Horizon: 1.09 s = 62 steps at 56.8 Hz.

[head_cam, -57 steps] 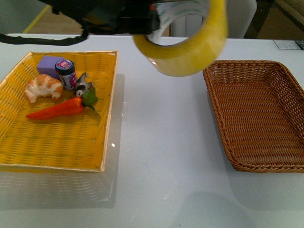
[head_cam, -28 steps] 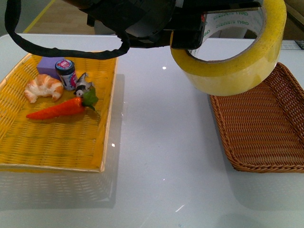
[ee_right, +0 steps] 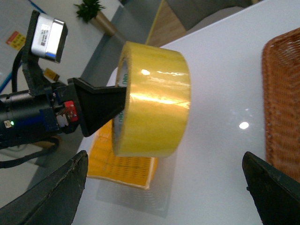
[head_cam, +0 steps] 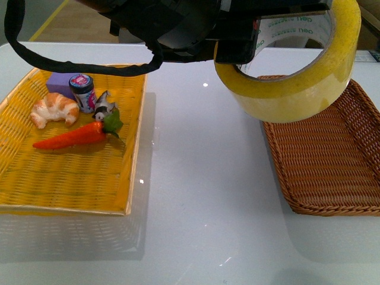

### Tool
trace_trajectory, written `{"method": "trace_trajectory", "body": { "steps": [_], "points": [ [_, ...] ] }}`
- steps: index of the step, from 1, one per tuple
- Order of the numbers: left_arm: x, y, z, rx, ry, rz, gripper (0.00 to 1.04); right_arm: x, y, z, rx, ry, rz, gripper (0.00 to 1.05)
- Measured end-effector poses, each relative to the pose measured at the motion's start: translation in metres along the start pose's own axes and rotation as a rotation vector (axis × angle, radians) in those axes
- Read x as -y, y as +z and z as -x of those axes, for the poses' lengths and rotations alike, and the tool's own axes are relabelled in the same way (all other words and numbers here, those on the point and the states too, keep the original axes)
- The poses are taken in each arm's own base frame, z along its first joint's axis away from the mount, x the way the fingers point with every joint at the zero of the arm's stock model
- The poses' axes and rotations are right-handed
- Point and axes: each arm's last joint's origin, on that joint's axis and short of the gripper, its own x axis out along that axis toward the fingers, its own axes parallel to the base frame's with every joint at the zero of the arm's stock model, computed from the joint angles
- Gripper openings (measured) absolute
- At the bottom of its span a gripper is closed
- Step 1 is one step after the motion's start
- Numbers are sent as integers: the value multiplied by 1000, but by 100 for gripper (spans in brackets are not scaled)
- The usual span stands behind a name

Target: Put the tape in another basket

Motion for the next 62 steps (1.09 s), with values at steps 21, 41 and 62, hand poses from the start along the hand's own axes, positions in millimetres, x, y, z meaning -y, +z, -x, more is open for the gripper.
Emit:
{"method": "trace_trajectory", "body": {
  "steps": [21, 41, 62],
  "points": [
    [0, 0, 1, -4, -10, 4, 16, 6, -3, -34, -36, 55, -22, 96],
    [0, 0, 2, -7, -29, 16, 16, 2, -7, -43, -39, 59, -42, 69],
    [-2, -1, 4, -8, -33, 20, 15, 1, -7, -44, -39, 62, -78, 48]
  ]
}}
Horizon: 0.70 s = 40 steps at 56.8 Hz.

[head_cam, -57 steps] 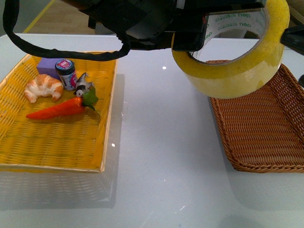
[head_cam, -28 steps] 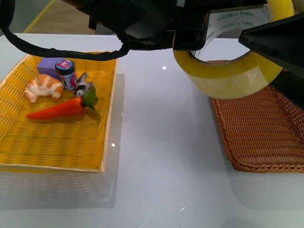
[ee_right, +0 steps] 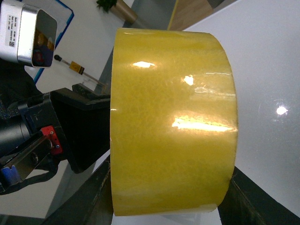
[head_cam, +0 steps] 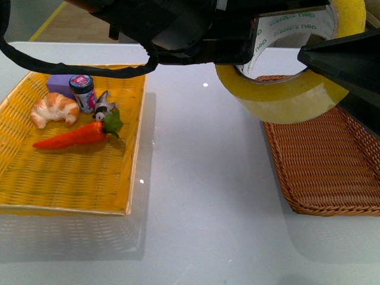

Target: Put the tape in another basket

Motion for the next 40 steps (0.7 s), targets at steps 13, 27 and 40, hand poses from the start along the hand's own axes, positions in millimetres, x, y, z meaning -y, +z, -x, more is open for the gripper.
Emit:
{"method": "trace_trajectory", "body": {
  "steps": [13, 27, 40],
  "points": [
    [1, 7, 8, 34, -6, 4, 46, 0, 0, 0, 6, -15, 1, 48],
    [3, 14, 25, 86, -26, 9, 83, 5, 3, 2, 26, -43, -8, 48],
    [-9, 22, 61, 204, -30, 28, 96, 18, 13, 9, 73, -103, -40, 48]
  ]
}}
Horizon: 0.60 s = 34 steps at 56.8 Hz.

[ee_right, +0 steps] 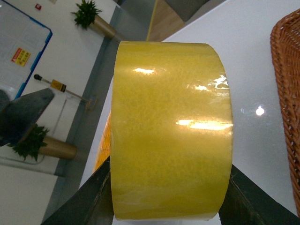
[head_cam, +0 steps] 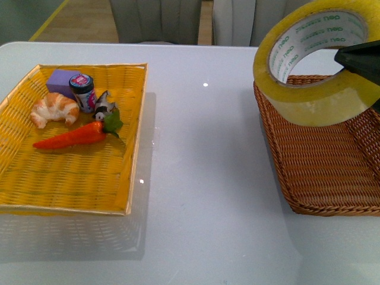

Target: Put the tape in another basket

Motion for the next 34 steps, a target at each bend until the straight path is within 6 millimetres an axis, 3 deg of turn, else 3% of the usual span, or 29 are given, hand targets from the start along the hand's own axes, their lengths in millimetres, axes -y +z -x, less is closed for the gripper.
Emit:
{"method": "trace_trajectory", "body": {
  "steps": [3, 6, 9, 10, 13, 23, 32, 34],
  "points": [
    [-7, 5, 13, 48, 10, 10, 96, 3, 4, 2, 14, -10, -10, 48],
    [-10, 6, 22, 186, 144, -55, 90, 6, 6, 4, 21, -14, -17, 48],
    [-19, 2, 41, 385, 378, -139, 79, 9, 9, 5, 29, -20, -23, 48],
    [-26, -3, 57, 466, 516, -167, 72, 10, 10, 6, 32, -23, -27, 48],
    [-34, -11, 75, 522, 623, -179, 63, 15, 13, 8, 40, -32, -35, 48],
    [-54, -53, 112, 487, 675, -230, 28, 42, 26, 10, 89, -91, -73, 48],
    [-60, -73, 132, 485, 674, -235, 1, 74, 38, 0, 117, -159, -121, 48],
    [-61, -79, 137, 487, 676, -240, 2, 84, 42, -6, 124, -177, -134, 48]
  ]
}}
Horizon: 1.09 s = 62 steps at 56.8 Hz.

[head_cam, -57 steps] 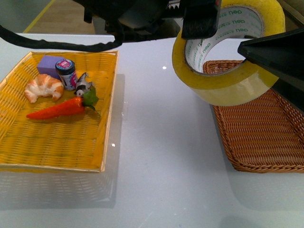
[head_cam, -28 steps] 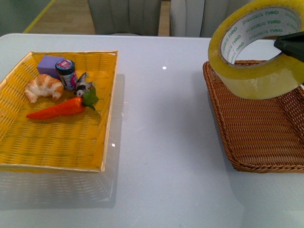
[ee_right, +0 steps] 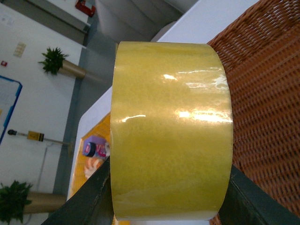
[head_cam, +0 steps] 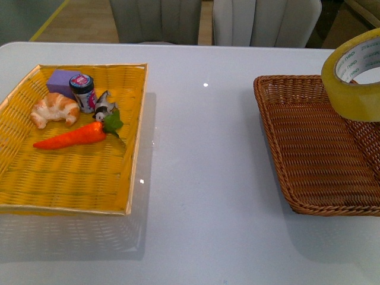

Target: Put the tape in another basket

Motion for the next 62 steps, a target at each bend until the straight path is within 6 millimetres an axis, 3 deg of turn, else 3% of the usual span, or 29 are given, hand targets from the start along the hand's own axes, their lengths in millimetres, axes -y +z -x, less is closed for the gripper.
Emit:
{"method": "trace_trajectory", "body": {
  "steps": [11, 26, 41, 52, 62],
  "points": [
    [-13, -11, 19, 1, 7, -1, 2, 30, 7, -42, 14, -61, -93, 48],
    [-22, -20, 38, 2, 8, 0, 2, 67, -4, -95, 20, -167, -228, 48],
    [-33, -26, 52, 3, 6, -1, 2, 76, -16, -129, 4, -179, -273, 48],
    [-33, -33, 59, 10, 8, -2, 2, 82, -25, -138, -27, -222, -282, 48],
    [-33, -31, 66, 19, 7, -2, 2, 91, -32, -129, -47, -274, -285, 77]
  ]
}}
